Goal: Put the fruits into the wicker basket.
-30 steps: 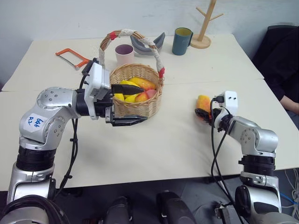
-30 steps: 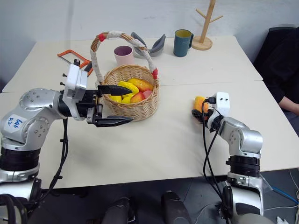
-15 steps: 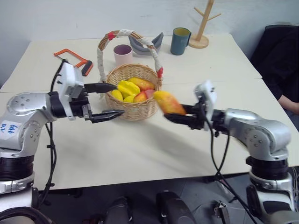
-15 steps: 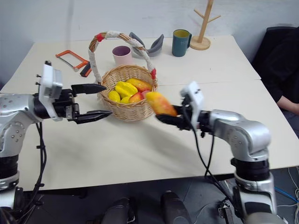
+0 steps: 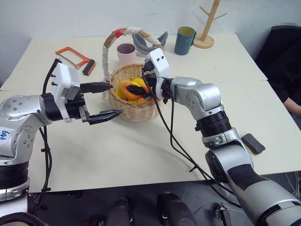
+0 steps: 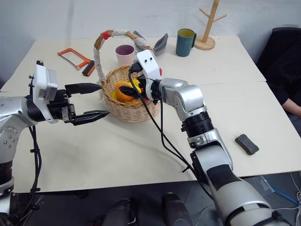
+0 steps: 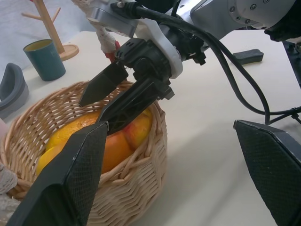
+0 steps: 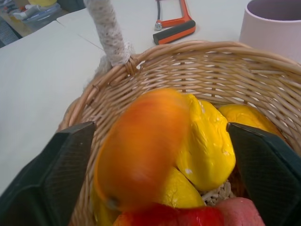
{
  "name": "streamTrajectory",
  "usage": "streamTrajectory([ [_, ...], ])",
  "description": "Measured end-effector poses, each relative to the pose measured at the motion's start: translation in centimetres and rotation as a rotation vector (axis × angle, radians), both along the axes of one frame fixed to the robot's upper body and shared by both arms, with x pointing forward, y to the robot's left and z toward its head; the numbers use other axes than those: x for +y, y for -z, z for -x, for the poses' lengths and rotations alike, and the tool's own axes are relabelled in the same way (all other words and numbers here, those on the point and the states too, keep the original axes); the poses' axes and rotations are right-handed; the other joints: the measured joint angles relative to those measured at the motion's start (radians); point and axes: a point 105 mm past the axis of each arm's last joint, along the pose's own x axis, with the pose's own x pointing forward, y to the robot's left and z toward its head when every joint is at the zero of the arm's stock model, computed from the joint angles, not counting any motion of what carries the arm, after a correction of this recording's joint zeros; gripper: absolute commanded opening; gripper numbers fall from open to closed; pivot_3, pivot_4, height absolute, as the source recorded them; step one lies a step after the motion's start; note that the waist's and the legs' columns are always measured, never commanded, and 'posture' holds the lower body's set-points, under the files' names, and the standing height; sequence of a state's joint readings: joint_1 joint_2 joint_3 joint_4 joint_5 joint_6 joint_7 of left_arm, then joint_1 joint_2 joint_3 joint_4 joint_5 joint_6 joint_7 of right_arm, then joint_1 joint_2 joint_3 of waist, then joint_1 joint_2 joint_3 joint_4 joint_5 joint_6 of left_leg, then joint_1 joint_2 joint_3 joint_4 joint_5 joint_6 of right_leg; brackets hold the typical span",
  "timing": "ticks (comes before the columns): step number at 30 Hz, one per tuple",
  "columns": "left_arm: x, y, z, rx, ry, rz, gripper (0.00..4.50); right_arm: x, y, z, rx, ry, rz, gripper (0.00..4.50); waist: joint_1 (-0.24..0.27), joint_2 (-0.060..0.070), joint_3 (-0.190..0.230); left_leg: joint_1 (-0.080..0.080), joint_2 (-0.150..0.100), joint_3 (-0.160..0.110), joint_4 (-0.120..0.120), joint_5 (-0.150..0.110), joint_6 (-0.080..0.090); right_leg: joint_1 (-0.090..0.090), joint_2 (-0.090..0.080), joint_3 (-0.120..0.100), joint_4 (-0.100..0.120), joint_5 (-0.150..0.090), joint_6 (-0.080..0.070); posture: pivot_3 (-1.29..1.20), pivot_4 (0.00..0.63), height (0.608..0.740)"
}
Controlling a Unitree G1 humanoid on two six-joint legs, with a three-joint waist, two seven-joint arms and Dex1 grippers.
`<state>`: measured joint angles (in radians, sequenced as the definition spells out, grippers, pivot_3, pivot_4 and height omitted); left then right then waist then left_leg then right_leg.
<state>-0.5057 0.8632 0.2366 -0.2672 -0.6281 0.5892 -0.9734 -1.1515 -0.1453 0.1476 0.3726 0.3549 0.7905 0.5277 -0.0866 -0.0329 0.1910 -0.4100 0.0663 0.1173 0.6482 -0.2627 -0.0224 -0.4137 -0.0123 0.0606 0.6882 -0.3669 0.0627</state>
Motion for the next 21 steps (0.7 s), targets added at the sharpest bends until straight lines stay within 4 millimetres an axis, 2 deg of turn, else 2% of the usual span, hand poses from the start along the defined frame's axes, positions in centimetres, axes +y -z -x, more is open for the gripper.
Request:
streamTrajectory([
  [4,-0.1,-0.1,0.0,0.001,-0.001,0.010,4.50,-0.3,-2.2,2.4,-0.031,-0.088,-0.073,4.47,-0.001,0.000,0.000,0.001,0.002,0.000,0.000,0.001,-0.002,-0.001,0.002,0.000,0.000,0.000,0.000,0.00,0.150,0.740],
  [6,-0.4,-0.2,0.0,-0.002,0.008,0.014,4.50,-2.0,-2.6,3.8,-0.040,-0.105,-0.090,4.47,0.003,0.000,0.000,0.001,0.002,-0.001,0.000,0.001,-0.002,0.000,0.002,0.000,-0.001,0.000,0.000,0.00,0.150,0.740],
  [9,-0.5,-0.3,-0.1,-0.007,0.015,0.017,4.50,-5.6,-1.5,4.8,-0.025,-0.034,-0.065,4.47,0.007,0.000,0.000,0.001,0.000,-0.002,0.001,0.001,-0.001,0.002,0.000,-0.001,-0.002,0.000,0.000,0.00,0.150,0.740],
  [11,-0.7,-0.4,-0.2,-0.007,0.023,0.018,4.50,-7.3,-0.6,4.6,-0.020,0.043,-0.040,4.47,0.006,0.000,0.000,0.002,0.000,-0.001,0.001,0.001,-0.001,0.002,0.000,0.000,-0.001,0.000,0.000,0.00,0.150,0.740],
  [15,-1.8,-1.0,-0.2,-0.028,0.072,0.023,4.50,-8.6,0.0,3.1,-0.061,0.201,-0.029,4.47,-0.006,0.000,0.000,0.003,0.002,0.001,-0.001,0.003,-0.004,0.000,0.004,0.002,0.000,0.000,0.000,0.00,0.150,0.740],
  [21,-2.6,-1.4,-0.7,-0.029,0.112,0.027,4.50,-6.6,-1.3,0.1,-0.114,0.286,-0.110,4.47,-0.020,0.000,0.000,0.003,0.002,0.001,-0.002,0.004,-0.006,0.000,0.005,0.002,0.001,0.000,-0.001,0.00,0.150,0.740],
])
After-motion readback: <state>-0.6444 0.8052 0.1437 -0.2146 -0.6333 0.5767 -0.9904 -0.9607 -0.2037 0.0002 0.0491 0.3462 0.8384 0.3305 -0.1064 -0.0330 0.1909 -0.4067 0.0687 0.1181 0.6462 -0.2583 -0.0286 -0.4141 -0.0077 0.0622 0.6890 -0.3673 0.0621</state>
